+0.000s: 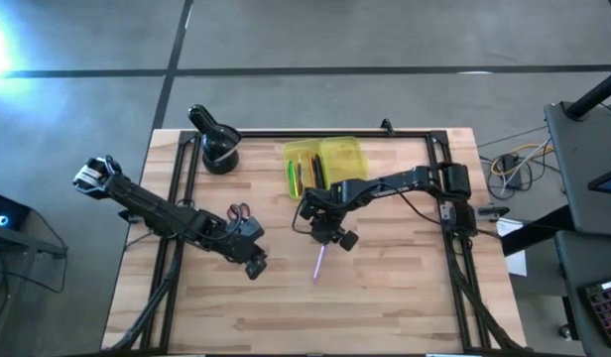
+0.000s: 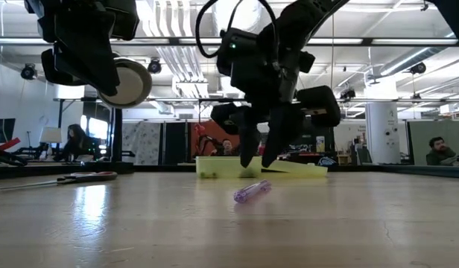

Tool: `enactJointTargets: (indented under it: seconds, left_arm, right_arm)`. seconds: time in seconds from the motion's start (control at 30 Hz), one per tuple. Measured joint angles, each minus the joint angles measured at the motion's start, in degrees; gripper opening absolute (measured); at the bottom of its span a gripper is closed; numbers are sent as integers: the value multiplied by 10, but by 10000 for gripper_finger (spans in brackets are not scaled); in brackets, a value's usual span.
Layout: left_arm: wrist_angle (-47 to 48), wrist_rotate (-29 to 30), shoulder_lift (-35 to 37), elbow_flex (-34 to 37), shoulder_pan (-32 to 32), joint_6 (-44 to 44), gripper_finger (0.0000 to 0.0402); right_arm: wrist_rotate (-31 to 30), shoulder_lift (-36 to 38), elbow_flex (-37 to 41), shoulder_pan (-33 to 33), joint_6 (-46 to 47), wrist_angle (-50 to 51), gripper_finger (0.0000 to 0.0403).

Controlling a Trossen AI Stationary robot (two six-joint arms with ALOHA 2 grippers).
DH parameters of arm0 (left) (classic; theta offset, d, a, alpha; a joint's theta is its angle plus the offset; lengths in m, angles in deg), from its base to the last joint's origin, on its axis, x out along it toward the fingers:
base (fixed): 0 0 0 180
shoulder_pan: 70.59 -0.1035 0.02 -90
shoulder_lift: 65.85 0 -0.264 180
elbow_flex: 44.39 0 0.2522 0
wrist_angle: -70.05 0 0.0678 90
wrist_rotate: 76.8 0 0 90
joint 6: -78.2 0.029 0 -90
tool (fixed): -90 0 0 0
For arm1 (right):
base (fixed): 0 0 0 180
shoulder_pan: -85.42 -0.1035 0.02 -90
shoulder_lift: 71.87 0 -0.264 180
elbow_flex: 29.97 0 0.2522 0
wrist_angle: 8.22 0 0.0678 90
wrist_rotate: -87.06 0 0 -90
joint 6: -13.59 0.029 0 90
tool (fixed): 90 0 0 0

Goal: Pick & place school supplies into a supply box
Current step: Put the purple pencil into the yellow supply box

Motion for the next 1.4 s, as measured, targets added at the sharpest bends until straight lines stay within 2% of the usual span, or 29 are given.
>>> enactJointTargets:
  seconds: [0.27,0.53,0.73,0.93,1.07,1.3,1.4]
  left_arm:
    - [-2,0,0,0,10,-19,62]
    - [-2,4,0,0,18,-47,62]
    - [-5,13,0,0,27,-68,62]
    - [-6,18,0,0,31,-82,62]
    - [-7,18,0,0,33,-88,62]
    - [-10,19,0,0,33,-88,62]
    - [-10,19,0,0,33,-87,62]
  right_arm:
    - [7,-1,9,-7,-19,-2,133]
    - [6,-1,30,-29,-40,-52,127]
    - [-29,-1,57,-32,-68,-58,124]
    - [-40,2,79,-33,-50,-82,113]
    - [-56,2,80,-34,-34,-81,95]
    - [-60,2,80,-35,-6,-77,31]
    - [-65,5,79,-35,8,-75,16]
